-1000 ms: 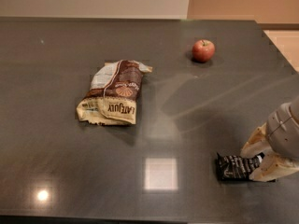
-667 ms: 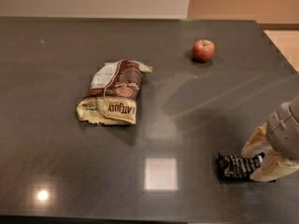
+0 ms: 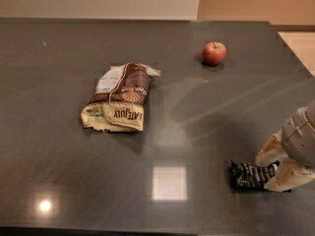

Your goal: Move rxbar chocolate near brown chip bag

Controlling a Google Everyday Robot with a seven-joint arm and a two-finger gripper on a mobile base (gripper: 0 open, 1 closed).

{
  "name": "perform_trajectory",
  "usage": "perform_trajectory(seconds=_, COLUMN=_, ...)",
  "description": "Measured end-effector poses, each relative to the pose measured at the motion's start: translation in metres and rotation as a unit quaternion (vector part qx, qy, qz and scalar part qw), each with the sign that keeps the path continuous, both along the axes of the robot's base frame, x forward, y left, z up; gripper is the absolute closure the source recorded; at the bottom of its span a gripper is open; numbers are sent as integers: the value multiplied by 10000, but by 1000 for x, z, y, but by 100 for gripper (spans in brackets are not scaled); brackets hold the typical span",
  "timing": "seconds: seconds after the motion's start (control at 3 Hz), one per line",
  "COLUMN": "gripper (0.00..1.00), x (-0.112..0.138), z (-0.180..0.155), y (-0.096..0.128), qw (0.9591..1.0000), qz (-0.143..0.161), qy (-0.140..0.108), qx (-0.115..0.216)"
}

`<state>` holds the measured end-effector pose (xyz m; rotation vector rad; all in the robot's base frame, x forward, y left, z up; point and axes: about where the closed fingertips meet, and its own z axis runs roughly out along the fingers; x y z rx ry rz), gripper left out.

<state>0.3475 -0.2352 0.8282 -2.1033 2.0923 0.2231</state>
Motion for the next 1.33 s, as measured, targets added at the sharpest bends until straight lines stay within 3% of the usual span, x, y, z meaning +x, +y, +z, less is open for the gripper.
perform_trajectory(seconds=1.0, gripper=100, x=36, z=56, y=52, qw=9989, qz=28, qy=-368, qx=283)
perform_trajectory(seconds=1.33, gripper=100, x=61, z=67, y=68, qw=9984, qz=-39, qy=-396, qx=405)
